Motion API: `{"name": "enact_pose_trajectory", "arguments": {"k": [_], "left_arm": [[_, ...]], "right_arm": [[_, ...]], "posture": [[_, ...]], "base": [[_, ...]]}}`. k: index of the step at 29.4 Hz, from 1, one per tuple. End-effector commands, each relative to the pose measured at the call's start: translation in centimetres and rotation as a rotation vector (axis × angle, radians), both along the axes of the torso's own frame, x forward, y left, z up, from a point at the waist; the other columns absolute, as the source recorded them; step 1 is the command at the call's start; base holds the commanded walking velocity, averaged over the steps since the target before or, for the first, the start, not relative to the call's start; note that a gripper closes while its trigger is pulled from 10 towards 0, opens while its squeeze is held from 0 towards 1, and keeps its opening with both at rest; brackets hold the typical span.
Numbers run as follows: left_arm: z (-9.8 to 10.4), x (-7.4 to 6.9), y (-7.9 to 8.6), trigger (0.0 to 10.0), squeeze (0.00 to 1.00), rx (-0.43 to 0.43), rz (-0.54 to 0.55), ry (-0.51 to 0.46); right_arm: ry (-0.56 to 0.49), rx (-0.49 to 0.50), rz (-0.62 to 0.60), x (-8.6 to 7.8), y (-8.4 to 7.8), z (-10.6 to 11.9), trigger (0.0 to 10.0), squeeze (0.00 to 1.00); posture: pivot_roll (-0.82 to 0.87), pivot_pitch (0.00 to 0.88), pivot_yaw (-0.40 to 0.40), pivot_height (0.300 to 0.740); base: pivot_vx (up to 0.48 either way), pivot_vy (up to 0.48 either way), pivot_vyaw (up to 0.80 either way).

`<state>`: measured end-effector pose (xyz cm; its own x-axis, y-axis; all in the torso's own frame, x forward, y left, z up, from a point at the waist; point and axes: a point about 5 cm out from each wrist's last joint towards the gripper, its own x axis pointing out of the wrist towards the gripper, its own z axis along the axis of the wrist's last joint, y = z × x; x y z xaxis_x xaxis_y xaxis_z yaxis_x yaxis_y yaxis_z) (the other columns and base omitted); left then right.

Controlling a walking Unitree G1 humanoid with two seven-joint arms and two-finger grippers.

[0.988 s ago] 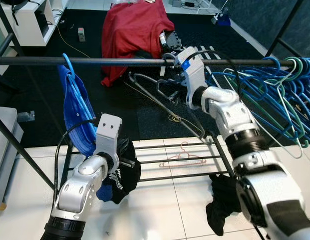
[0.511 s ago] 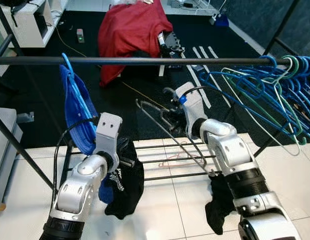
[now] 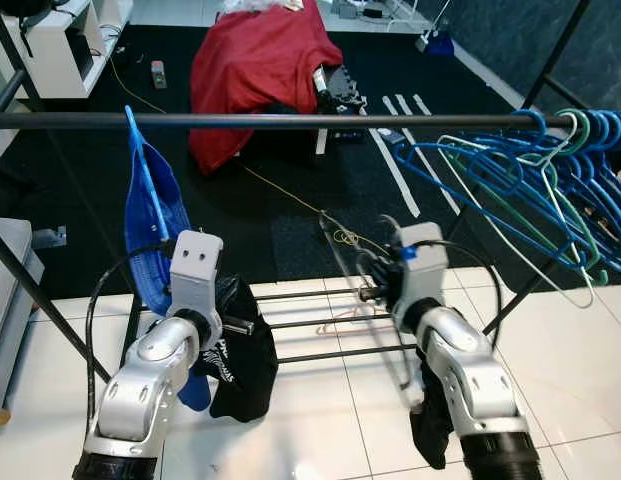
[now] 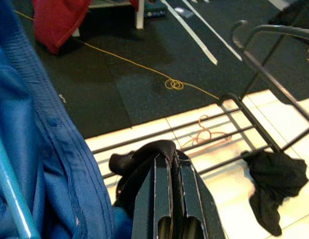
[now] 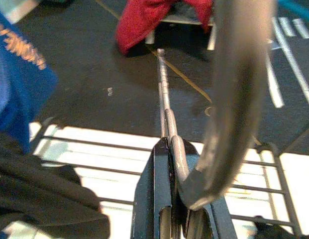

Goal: Hang hanger

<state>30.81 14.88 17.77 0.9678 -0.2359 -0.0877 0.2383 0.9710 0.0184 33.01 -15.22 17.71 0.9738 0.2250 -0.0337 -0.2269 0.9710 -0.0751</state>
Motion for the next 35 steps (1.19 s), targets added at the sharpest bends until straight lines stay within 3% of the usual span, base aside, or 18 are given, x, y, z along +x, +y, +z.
{"name": "enact_pose_trajectory", "arguments": {"k": [1, 7, 13, 35], "left_arm": [[0.4, -0.3, 0.2, 10.0, 0.00, -0.022, 0.017, -0.033], [0.7, -0.5, -0.5, 10.0, 0.00, -0.049, -0.024, -0.059], [0.9, -0.6, -0.8, 10.0, 0.00, -0.065, -0.029, -0.063], [1.3, -0.5, -1.1, 10.0, 0.00, -0.089, -0.051, -0.068]], "right_arm": [[-0.024, -0.018, -0.009, -0.5, 0.0, 0.1, 10.0, 0.00], [-0.151, -0.026, 0.046, -0.8, 1.4, 1.5, 10.0, 0.00], [-0.112, 0.046, 0.036, -0.8, 1.3, 1.2, 10.0, 0.00], [-0.085, 0.075, 0.041, -0.8, 1.9, 0.9, 10.0, 0.00]], "posture": [[-0.07, 0.209, -0.068, 0.740], [-0.07, 0.199, -0.078, 0.740], [-0.07, 0.196, -0.088, 0.740], [-0.07, 0.212, -0.090, 0.740]], "base": [[0.000, 0.000, 0.00], [0.000, 0.000, 0.00], [0.000, 0.000, 0.00], [-0.027, 0.000, 0.00]]}}
